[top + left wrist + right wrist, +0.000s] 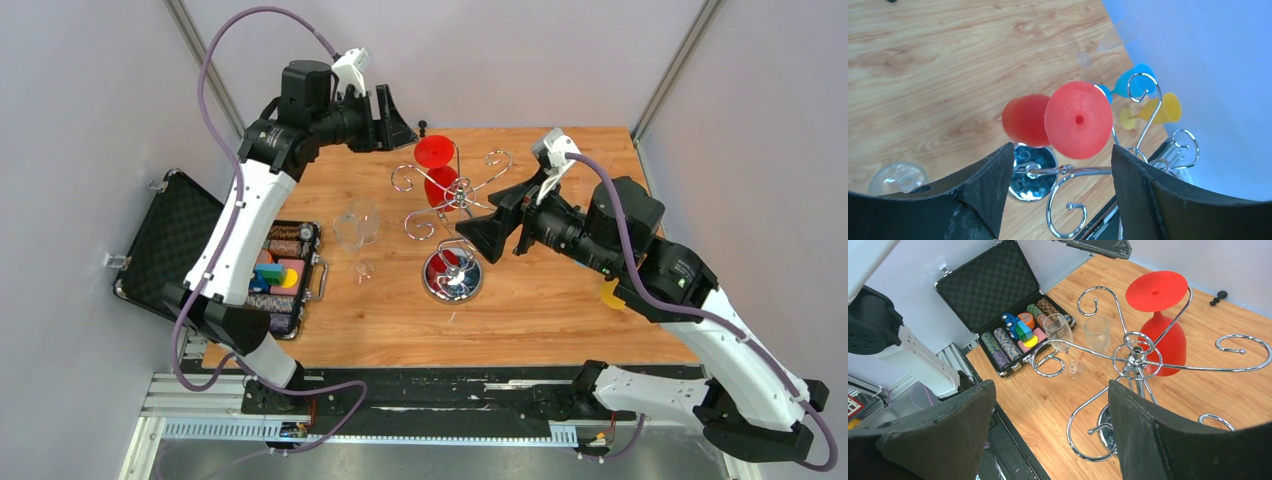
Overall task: Take the wine glass off the wine glass rack
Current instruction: Pick up the wine glass from the wine rack.
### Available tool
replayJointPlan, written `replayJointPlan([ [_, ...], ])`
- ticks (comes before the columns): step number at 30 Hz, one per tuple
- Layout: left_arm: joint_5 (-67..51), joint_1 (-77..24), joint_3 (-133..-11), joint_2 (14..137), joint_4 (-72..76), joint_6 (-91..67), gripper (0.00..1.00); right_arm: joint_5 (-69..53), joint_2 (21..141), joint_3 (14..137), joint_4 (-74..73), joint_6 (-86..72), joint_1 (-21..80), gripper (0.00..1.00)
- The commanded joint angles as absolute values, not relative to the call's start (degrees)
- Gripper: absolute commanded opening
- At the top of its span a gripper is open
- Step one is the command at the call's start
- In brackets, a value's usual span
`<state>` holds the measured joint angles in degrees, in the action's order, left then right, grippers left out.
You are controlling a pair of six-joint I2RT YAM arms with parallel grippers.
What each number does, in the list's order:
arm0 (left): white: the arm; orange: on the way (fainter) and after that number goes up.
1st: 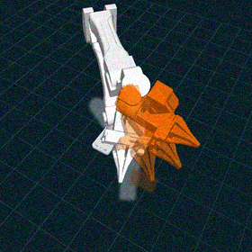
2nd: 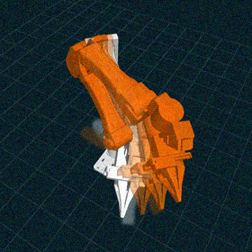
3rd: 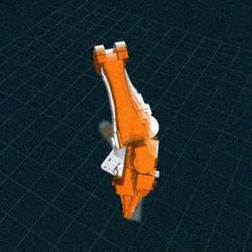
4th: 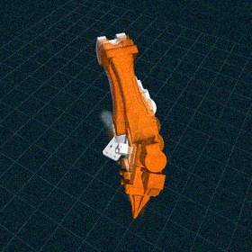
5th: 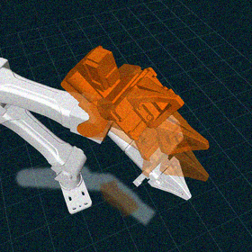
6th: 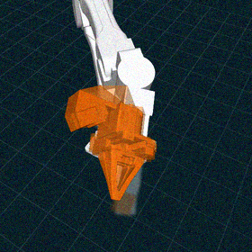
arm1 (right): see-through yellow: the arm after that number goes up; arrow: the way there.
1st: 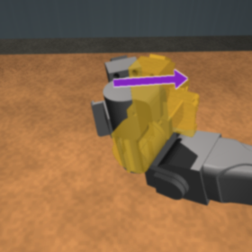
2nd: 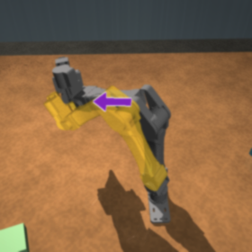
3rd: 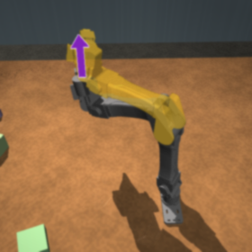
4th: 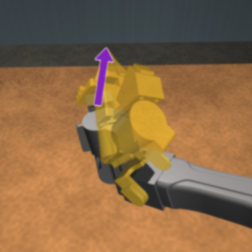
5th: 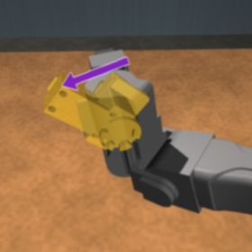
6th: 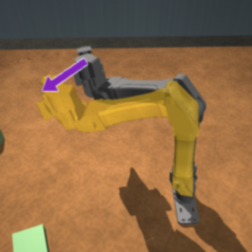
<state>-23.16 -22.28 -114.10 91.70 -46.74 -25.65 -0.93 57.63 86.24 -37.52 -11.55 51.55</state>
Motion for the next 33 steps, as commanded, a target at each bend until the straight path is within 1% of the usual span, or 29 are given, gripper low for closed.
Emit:
replayJointPlan([
  [1,-31.97,-20.23,-111.85,93.25,-39.35,-30.82,0.79,-0.07,56.38,85.67,-37.09,-11.88,51.38,0.81],
  [5,-36.51,-18.48,-106.56,93.29,-31.22,-35.02,0.78,-0.09,55.67,85.12,-37.1,-11.5,51.36,0.81],
  [14,-44.53,-17.11,-99.49,94.57,-21.42,-41.58,0.76,2.12,55.36,84.22,-37.0,-10.77,51.29,0.82],
  [25,-50.54,-17.05,-97.97,96.17,-16.51,-45.61,0.73,1.94,55.22,83.57,-37.05,-10.98,51.29,0.82],
  [29,-52.32,-16.97,-97.45,96.41,-15.05,-46.72,0.67,1.76,55.33,83.47,-36.99,-11.29,51.31,0.82],
  [33,-53.2,-16.79,-97.24,96.48,-14.17,-47.58,0.59,1.67,55.28,83.32,-36.91,-11.43,51.32,0.82],
])
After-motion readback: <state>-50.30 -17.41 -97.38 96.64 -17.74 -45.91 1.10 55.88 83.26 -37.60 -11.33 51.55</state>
